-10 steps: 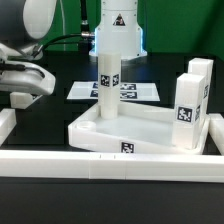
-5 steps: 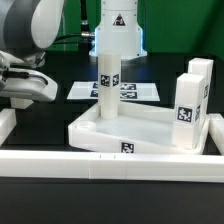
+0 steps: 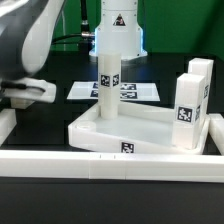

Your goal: Assemble desk

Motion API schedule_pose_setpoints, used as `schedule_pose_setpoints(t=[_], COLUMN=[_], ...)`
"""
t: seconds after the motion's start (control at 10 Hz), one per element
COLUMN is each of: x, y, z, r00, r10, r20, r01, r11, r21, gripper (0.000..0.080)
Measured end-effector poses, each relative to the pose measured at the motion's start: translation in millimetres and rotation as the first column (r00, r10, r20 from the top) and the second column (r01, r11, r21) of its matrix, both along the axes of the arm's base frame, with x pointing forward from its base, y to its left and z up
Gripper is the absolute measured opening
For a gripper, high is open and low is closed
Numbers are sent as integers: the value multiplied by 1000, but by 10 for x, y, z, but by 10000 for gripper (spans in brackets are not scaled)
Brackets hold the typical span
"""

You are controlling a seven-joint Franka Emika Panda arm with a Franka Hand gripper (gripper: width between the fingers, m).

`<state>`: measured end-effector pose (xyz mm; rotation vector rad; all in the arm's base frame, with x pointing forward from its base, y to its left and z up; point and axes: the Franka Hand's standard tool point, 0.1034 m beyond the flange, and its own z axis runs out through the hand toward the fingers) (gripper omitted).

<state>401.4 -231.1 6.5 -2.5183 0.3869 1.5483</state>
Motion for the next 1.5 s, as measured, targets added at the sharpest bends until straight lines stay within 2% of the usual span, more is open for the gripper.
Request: schedule_pose_setpoints(t=[0.2, 0.3, 0.4, 0.5, 0.8, 1.0, 1.2, 1.3, 1.5], x=[11, 12, 17, 28, 131, 295, 439, 485, 532], y=[-1, -3, -3, -1, 14, 139, 262, 275, 226], z=[13, 12, 14, 22, 166, 498, 782, 835, 783], r00=[1000, 1000, 1000, 1000, 999, 998, 996, 994, 989], r10=[1, 1, 2, 3, 4, -2, -13, -7, 3], r20=[10, 11, 12, 15, 40, 68, 89, 110, 149], r01=[-1, -1, -2, -3, -4, 3, 15, 11, 5], r11=[1000, 1000, 1000, 1000, 1000, 1000, 999, 999, 999], r21=[-3, -3, -3, -4, -2, -5, -32, -34, -53], gripper=[646, 491, 491, 307, 288, 288, 288, 288, 289])
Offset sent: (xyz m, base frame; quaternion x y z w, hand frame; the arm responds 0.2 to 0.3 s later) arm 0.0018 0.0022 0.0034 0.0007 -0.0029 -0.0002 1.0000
